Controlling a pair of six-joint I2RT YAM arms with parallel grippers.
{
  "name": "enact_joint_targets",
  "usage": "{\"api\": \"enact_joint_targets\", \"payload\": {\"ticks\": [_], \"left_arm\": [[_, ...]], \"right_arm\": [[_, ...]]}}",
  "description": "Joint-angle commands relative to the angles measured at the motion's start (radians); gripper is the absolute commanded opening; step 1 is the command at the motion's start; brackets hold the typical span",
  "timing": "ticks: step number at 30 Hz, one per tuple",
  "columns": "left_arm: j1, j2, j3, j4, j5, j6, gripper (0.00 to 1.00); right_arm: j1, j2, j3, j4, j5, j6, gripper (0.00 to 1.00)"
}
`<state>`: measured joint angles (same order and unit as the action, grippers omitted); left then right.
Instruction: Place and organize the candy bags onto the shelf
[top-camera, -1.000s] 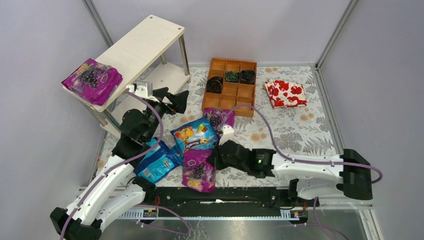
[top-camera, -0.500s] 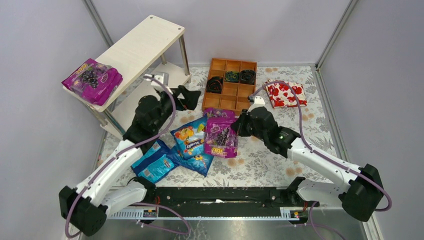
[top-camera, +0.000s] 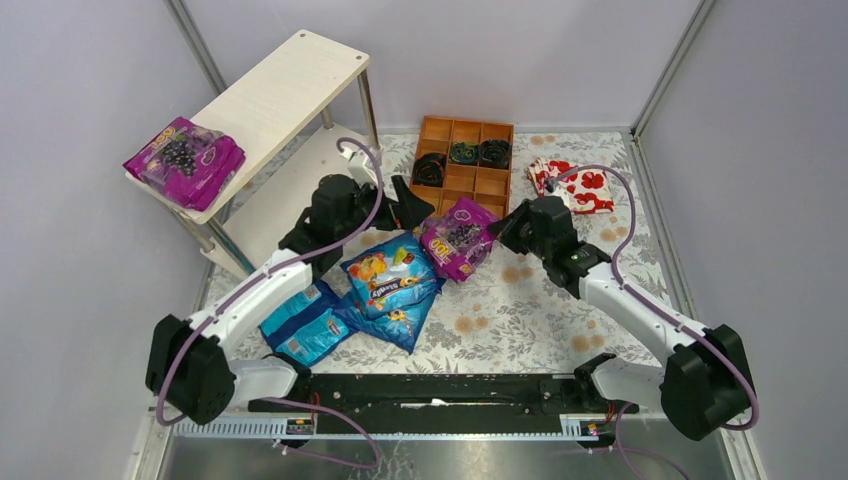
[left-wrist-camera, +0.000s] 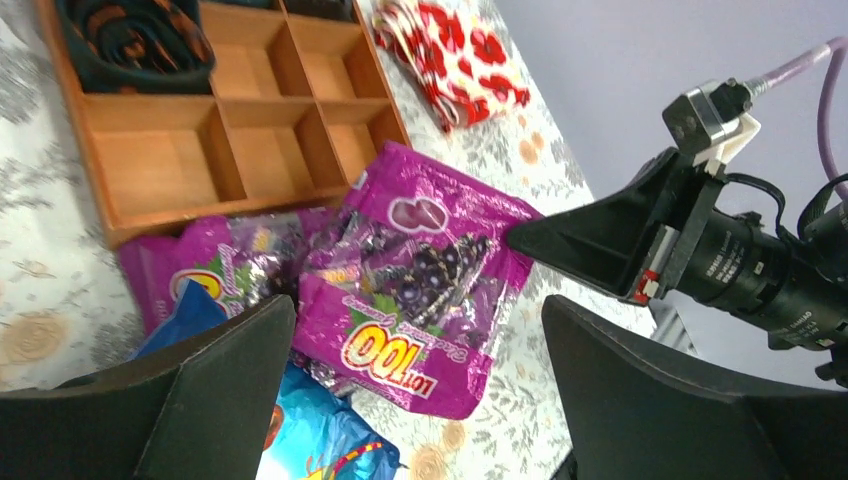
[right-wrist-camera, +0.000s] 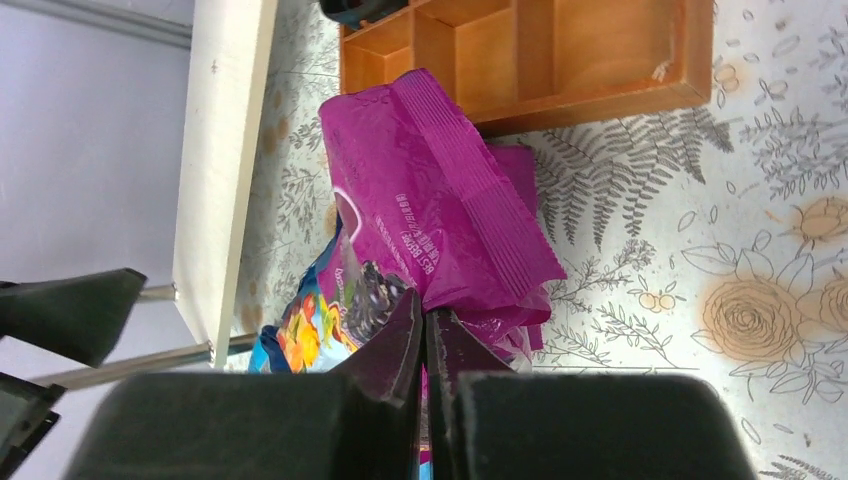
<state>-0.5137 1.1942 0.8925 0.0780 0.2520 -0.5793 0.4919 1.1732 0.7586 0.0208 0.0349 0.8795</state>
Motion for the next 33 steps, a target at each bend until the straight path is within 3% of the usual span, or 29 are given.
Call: {"api": "enact_joint_targets", "payload": {"ticks": [1,5,10,12,15,18,23,27,33], "left_arm": [[-0.005,0.088,0.098,-0.035,0.142,-0.036,0.99],[-0.005,0.152,0.121,-0.051,0.224,-0.063,0.99],[-0.005,0.169,0.119,-0.035,0.259,-0.086,0.99],[-0.005,0.163,0.12,-0.034,0.255,-0.082,0.99],[-0.005,0.15,0.123,-0.045,0.242,-0.069,0.99],[-0.005,0.139,0.128,-0.056,0.226,-0.058,0.99],[-0.005,0.137,0.127,-0.052,0.238,-0.064,0.99],[-0.007,0.167,0.115,-0.017,0.28,-0.087,0.99],[-0.023,0.228,0.121,-0.016,0.323,-0.101,0.99]], "right_arm": [[-0.027,0.019,-0.006,0.097,0.012,0.151,0.0],[-0.029,0.037,-0.004,0.045,0.052,0.121,0.04],[-0.029,0.06,-0.012,-0.064,0.072,-0.011,0.35],[-0.029,0.076,-0.001,-0.112,0.043,-0.103,0.44],[-0.029,0.092,0.023,-0.196,-0.016,-0.249,0.66],[-0.028,0.082,0.045,-0.315,-0.019,-0.36,0.78],[-0.028,-0.02,0.0,-0.364,-0.045,-0.42,0.91],[-0.028,-0.085,-0.048,-0.329,-0.077,-0.396,0.95],[-0.029,-0.123,-0.049,-0.378,0.109,-0.326,0.99]]}}
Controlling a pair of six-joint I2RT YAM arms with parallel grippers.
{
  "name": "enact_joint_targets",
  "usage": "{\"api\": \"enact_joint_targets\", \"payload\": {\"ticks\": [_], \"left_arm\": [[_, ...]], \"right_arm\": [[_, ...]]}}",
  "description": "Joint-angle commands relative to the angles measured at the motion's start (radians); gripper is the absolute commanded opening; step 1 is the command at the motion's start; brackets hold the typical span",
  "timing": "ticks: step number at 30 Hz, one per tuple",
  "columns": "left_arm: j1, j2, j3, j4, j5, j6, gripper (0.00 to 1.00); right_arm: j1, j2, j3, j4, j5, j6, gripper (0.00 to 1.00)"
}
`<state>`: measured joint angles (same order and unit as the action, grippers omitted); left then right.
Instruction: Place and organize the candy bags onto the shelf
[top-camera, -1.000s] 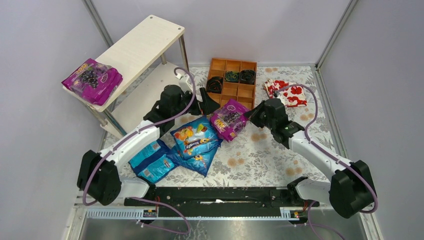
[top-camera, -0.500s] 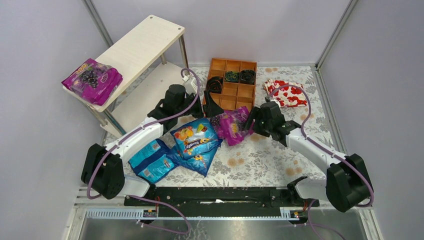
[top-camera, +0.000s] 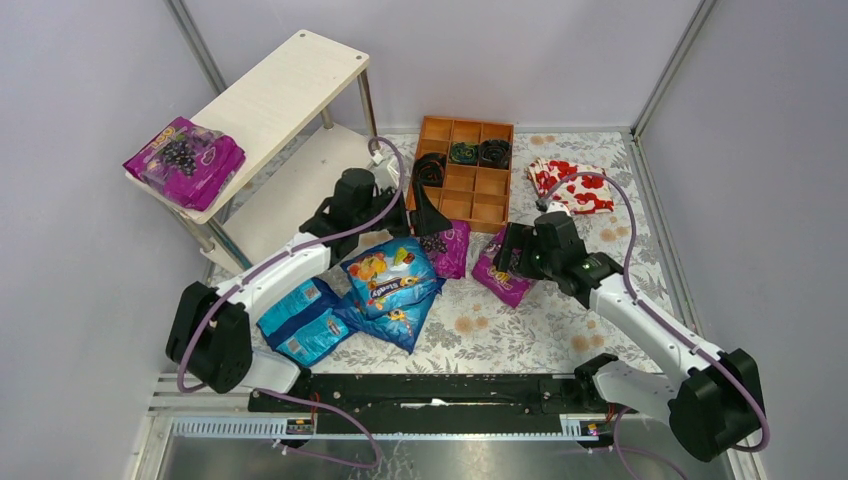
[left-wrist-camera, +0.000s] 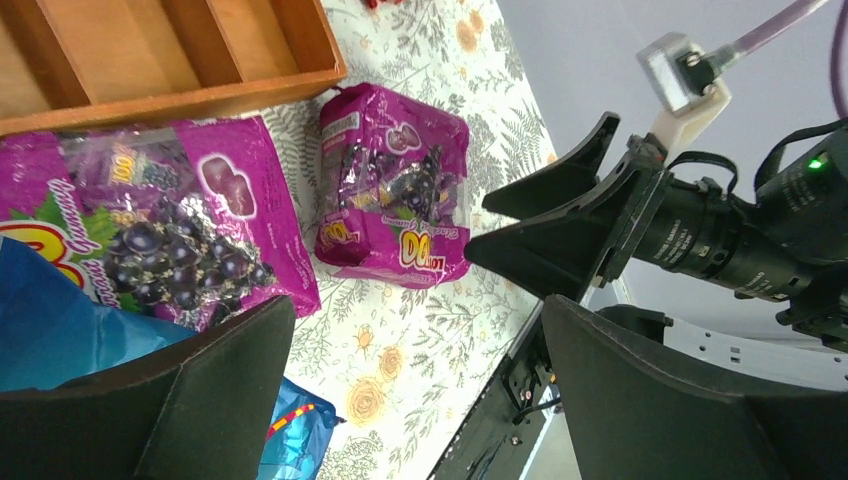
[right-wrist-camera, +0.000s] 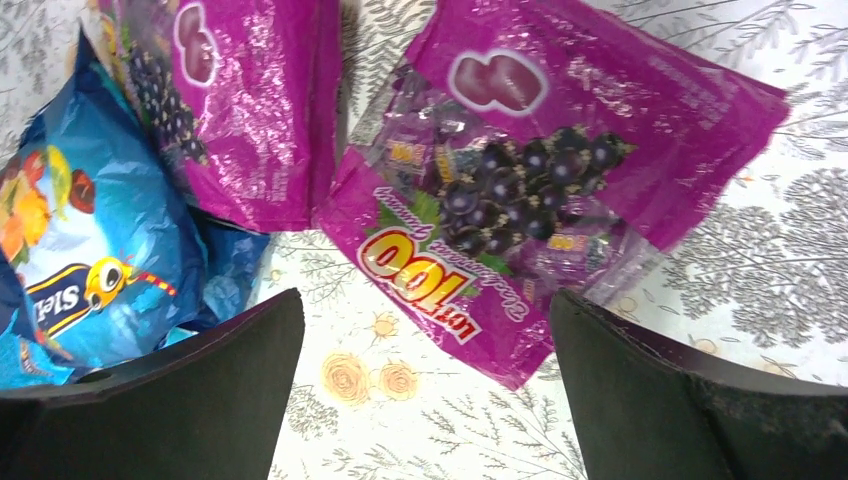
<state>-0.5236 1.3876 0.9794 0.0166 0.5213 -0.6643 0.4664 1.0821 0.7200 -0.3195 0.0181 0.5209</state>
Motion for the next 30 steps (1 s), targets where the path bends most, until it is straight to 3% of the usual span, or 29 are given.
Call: {"api": "enact_joint_targets", "payload": {"ticks": [1,4,10,13,19,23,30], "left_arm": [[-0.017,0.039,0.036,0.046,0.059,-0.017,0.99],[-0.029,0.05,0.04,0.046,0.072,-0.016,0.99],[-0.058,0.064,0.054,0.027,0.081,0.008,0.99],[-0.077,0.075,0.072,-0.011,0.069,0.028,0.99],[-0.107,0.077,0.075,0.001,0.109,0.006,0.99],[-0.107,0.062,0.059,0.057,0.16,-0.05,0.99],[-0.106,0.014,0.056,0.07,0.163,-0.046,0.99]], "right_arm": [[-0.006,-0.035,-0.012,-0.054,0.174,0.052,1.0],[-0.047,-0.03,-0.018,-0.101,0.235,0.104,1.0],[-0.13,-0.065,-0.104,-0.102,0.173,0.248,1.0],[-0.186,-0.071,-0.177,0.021,0.108,0.256,1.0],[-0.347,0.038,-0.278,0.446,-0.192,0.165,1.0],[-0.397,0.118,-0.317,0.601,-0.317,0.177,1.0],[-0.46,0.279,-0.355,0.806,-0.401,0.237,1.0]]}}
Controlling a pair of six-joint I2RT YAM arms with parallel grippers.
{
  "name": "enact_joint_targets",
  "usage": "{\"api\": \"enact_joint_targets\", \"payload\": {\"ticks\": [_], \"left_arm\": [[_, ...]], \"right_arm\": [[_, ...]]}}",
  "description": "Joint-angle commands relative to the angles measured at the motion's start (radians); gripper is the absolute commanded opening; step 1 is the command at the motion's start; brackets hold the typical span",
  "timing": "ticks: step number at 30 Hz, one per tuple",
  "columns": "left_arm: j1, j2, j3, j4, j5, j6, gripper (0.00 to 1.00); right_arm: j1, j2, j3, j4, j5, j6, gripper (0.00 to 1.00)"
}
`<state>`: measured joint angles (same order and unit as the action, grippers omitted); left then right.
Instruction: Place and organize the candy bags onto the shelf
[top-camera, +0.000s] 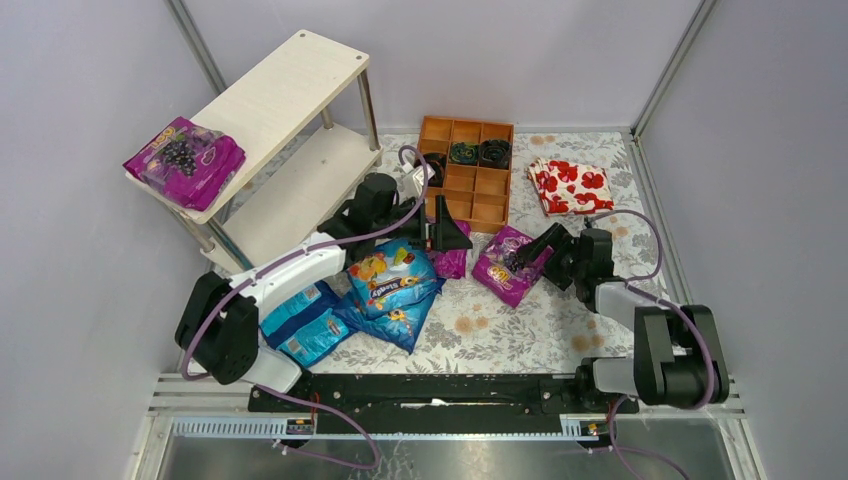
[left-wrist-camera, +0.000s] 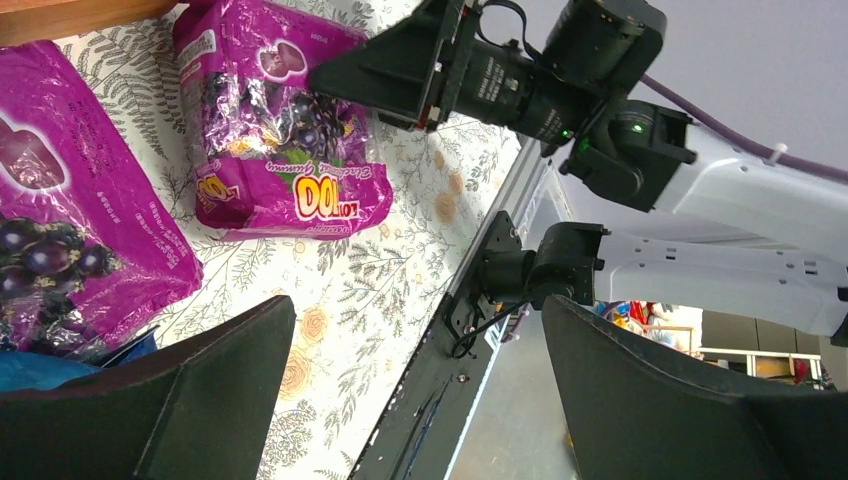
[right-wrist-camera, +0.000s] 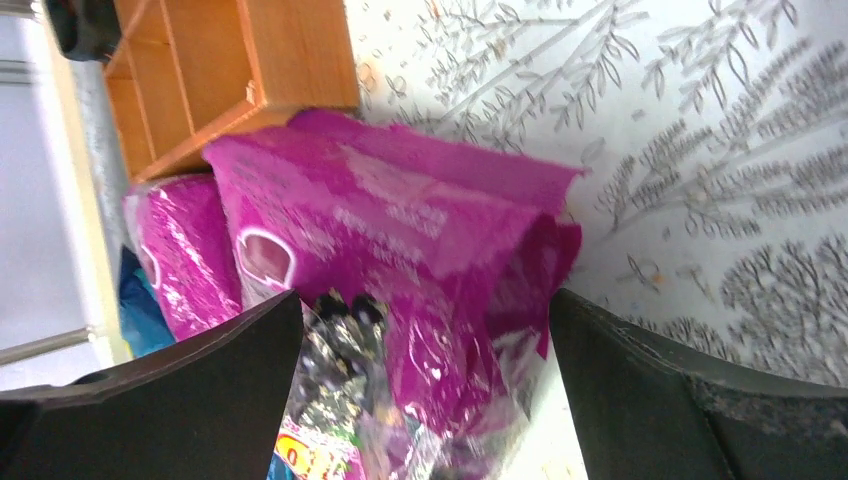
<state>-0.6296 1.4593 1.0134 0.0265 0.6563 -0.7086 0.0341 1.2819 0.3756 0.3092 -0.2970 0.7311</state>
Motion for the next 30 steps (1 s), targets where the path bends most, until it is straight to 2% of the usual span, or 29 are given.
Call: {"api": "enact_joint_targets", "payload": {"ticks": [1,5,10,16,19,30], "left_arm": [[-0.001,-0.061,0.022,0.059,0.023,0.001,0.99],[-0.001,-0.047,0.023,0.058,0.031,-0.004,0.99],[-0.001,-0.033,0.012,0.074,0.032,-0.021,0.99],[-0.001,-0.022,-0.001,0.095,0.034,-0.04,0.99],[-0.001,-0.02,0.001,0.094,0.04,-0.04,0.99],[0.0,0.003,0.011,0.072,0.033,-0.022,0.99]], "right_arm": [[-0.028,0.096,-0.012,0.196,-0.09,0.03,1.0],[-0.029,0.135,-0.027,0.282,-0.088,0.059,0.98],[-0.028,0.191,-0.061,0.466,-0.128,0.139,0.82],[-0.028,0.275,-0.113,0.683,-0.167,0.271,0.56],[-0.028,0.314,-0.121,0.785,-0.213,0.317,0.49],[-0.084,0.247,-0.138,0.816,-0.332,0.423,0.24]]}}
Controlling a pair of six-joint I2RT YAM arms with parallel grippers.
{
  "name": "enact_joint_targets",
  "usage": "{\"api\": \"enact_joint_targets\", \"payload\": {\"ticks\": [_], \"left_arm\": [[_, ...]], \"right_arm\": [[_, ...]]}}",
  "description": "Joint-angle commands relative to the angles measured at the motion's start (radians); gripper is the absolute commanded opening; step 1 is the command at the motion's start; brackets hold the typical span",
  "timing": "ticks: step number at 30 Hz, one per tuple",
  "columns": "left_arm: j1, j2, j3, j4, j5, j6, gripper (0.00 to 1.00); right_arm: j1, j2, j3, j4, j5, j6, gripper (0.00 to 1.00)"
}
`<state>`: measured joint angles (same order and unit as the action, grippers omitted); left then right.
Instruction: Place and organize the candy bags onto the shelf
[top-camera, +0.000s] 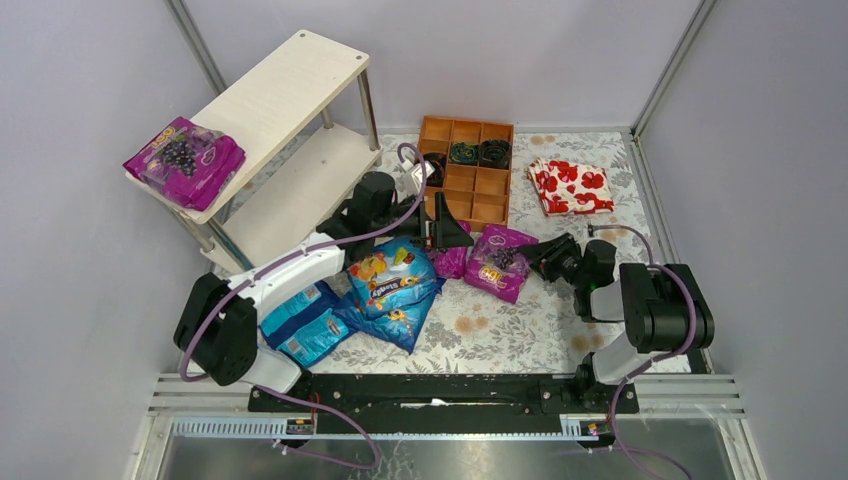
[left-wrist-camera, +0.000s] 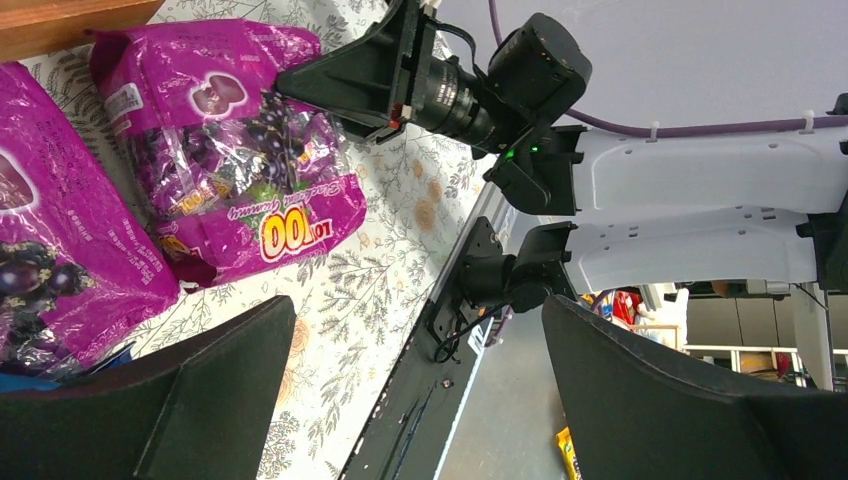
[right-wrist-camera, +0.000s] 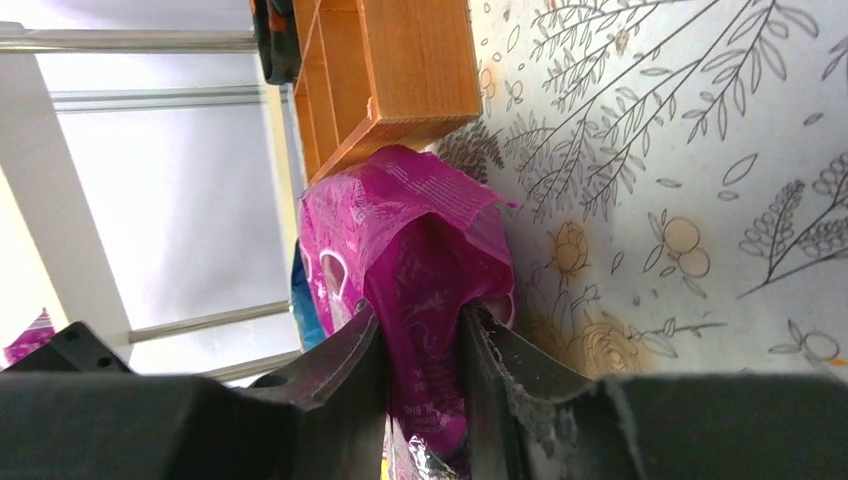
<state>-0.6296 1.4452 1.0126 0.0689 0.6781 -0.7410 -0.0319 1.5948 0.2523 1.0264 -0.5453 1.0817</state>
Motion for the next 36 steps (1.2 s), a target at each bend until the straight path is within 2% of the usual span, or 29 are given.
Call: {"api": "enact_joint_targets", "payload": {"ticks": [1,7,11,15,18,21,24,27,32,36], "left_arm": [[-0.001,0.02,0.011,0.028,0.012,0.011,0.99],[-0.001,0.019,0.007,0.045,0.026,0.0,0.99],[-0.001,0.02,0.0,0.07,0.042,-0.017,0.99],[-0.001,0.017,-0.01,0.113,0.067,-0.035,0.99],[-0.001,0.003,-0.037,0.226,0.111,-0.078,0.99],[-0.001,-0.029,-0.099,0.442,0.176,-0.166,0.99],[-0.001,-0.055,-0.145,0.616,0.205,-0.231,0.99],[0.001,-0.096,-0.172,0.679,0.192,-0.226,0.99],[0.001,-0.147,-0.164,0.563,0.114,-0.12,0.99],[0.001,-0.147,-0.148,0.536,0.119,-0.091,0.99]], "right_arm": [[-0.02,-0.081,-0.015,0.105,-0.1,0.084,0.23],[-0.022,-0.226,-0.019,0.027,-0.16,0.104,0.08],[-0.022,-0.378,0.018,-0.181,-0.169,0.034,0.01],[-0.022,-0.554,0.093,-0.44,-0.172,-0.074,0.0],[-0.022,-0.646,0.164,-0.593,-0.198,-0.122,0.0],[-0.022,-0.709,0.248,-0.67,-0.244,-0.11,0.0],[-0.022,-0.754,0.335,-0.702,-0.291,-0.066,0.0],[-0.022,-0.777,0.433,-0.725,-0.316,-0.023,0.0],[-0.022,-0.773,0.547,-0.69,-0.369,0.071,0.0],[-0.02,-0.744,0.563,-0.531,-0.405,0.215,0.0]]}}
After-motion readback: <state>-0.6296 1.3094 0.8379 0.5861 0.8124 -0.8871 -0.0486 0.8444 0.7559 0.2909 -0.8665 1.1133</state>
